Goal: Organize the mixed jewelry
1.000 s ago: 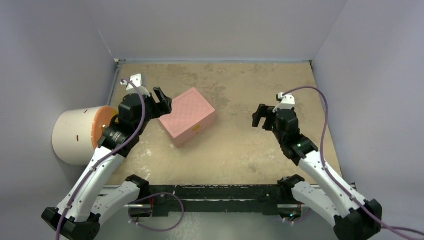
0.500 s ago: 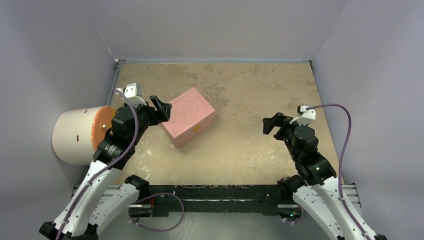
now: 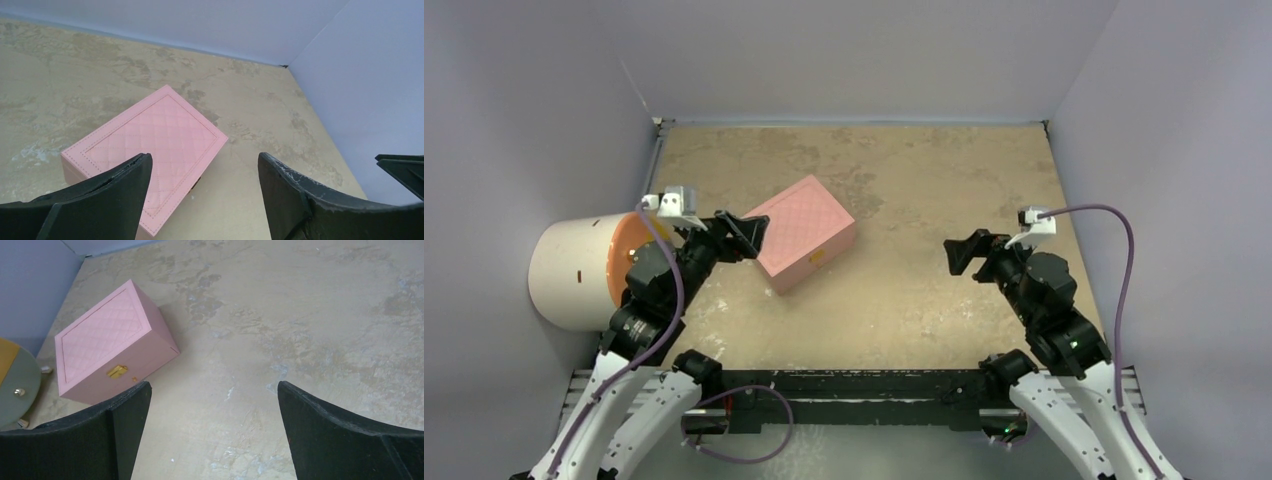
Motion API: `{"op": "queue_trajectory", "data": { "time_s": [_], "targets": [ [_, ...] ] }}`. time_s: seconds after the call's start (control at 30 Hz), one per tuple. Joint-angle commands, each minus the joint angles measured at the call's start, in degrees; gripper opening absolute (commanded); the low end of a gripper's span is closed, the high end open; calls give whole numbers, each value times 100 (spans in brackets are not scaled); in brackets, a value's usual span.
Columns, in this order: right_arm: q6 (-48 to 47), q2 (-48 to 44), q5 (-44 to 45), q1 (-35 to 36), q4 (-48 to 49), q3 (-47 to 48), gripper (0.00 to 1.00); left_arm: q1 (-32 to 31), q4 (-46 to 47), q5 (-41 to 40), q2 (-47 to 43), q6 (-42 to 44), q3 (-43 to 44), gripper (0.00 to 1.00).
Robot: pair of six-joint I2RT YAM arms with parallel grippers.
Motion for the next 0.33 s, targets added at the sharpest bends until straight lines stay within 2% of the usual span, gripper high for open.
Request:
{"op": "queue_trajectory", "data": {
  "time_s": [0.0,0.17,0.3],
  "targets": [
    [-285,-111,-156,-2,248,-44,99,-8,529,273,-55,122,-65,78],
    [-686,-189,-175,-4,168,44,99,-1,457,235,71,96,-16,77],
    [-491,-93,195,-8,99,32,99,-1,433,216,96,109,-12,77]
  ]
}}
